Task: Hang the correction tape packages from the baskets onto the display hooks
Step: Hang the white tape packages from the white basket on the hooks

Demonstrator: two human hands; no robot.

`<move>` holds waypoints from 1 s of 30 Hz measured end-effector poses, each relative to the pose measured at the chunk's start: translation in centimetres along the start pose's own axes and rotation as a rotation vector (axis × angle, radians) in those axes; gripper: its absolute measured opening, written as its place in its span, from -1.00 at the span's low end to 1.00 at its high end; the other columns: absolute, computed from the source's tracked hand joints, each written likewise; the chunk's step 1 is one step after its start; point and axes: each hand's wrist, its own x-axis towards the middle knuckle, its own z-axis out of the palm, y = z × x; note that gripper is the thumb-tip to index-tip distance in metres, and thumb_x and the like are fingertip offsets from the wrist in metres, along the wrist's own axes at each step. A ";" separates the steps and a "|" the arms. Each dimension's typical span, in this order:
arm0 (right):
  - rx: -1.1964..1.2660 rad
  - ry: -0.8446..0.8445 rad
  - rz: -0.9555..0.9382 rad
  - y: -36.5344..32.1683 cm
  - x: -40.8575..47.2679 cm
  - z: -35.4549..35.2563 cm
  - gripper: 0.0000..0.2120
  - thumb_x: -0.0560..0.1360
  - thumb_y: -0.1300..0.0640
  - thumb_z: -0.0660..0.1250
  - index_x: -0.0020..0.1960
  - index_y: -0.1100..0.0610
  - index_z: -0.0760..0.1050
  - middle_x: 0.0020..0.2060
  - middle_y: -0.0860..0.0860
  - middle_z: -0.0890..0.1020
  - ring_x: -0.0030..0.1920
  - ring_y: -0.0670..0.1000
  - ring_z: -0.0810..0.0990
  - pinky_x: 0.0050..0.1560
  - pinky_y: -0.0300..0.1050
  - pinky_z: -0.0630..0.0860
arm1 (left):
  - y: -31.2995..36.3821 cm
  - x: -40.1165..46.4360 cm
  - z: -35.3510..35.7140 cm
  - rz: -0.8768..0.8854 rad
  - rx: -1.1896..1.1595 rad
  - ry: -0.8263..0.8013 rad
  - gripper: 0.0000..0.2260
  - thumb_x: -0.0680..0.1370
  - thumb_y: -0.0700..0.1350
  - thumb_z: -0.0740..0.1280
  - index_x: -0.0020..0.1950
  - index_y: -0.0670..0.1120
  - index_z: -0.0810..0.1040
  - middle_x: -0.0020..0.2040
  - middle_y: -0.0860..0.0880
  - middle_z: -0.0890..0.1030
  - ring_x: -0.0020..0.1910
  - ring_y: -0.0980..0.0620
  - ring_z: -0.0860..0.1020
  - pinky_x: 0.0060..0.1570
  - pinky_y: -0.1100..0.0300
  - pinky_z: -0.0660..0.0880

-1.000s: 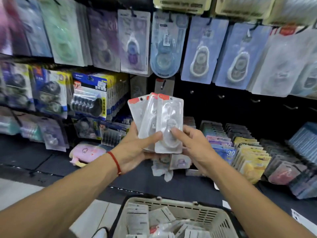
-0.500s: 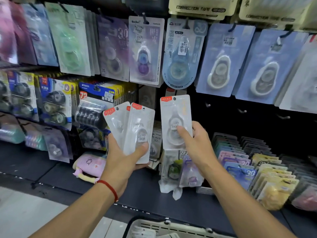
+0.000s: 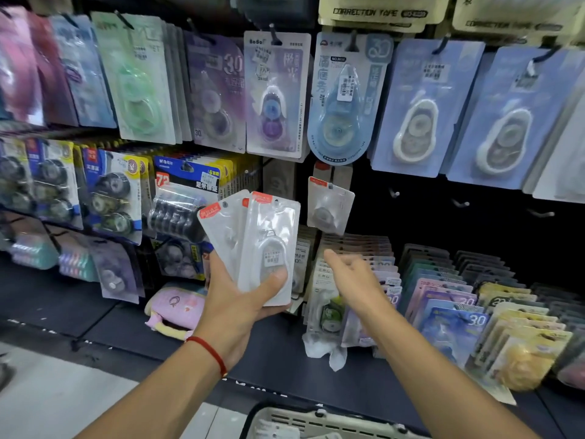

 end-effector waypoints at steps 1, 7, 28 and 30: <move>0.082 -0.094 -0.023 -0.1 -0.3 -0.1 -0.51 0.64 -0.32 0.23 0.34 0.00 0.53 0.19 -0.04 0.65 0.17 0.01 0.63 0.31 0.19 0.57 | 0.0 0.0 0.1 -0.004 -0.004 -0.020 -0.29 0.41 -0.23 0.63 0.42 0.15 0.38 0.35 0.00 0.63 0.25 -0.09 0.68 -0.08 -0.24 0.68; 0.186 -0.287 -0.329 -1.1 -3.1 0.3 -0.67 0.56 -0.23 0.42 0.24 -0.09 0.62 0.06 -0.18 0.75 0.09 -0.08 0.73 0.19 0.14 0.67 | -0.4 -0.3 1.3 -0.040 0.004 -0.094 -0.26 0.37 -0.19 0.64 0.43 0.17 0.38 0.32 -0.04 0.66 0.25 -0.16 0.68 -0.02 -0.28 0.68; 0.285 0.023 -0.449 -0.4 -1.0 -1.5 -0.81 0.63 -0.17 0.38 0.21 -0.18 0.55 0.06 -0.22 0.72 0.07 -0.20 0.68 0.11 -0.01 0.65 | -1.2 0.3 1.2 0.049 0.128 0.169 -0.57 0.58 -0.08 0.51 0.34 0.24 0.46 0.24 0.11 0.66 0.15 -0.01 0.70 -0.24 -0.12 0.70; 0.300 0.019 -0.460 -0.9 -0.7 -1.5 -0.80 0.62 -0.15 0.39 0.22 -0.16 0.56 0.07 -0.22 0.72 0.07 -0.21 0.69 0.06 -0.11 0.63 | -1.1 0.3 1.3 0.065 0.142 0.188 -0.57 0.58 -0.09 0.51 0.35 0.23 0.45 0.24 0.12 0.66 0.15 -0.01 0.70 -0.25 -0.11 0.70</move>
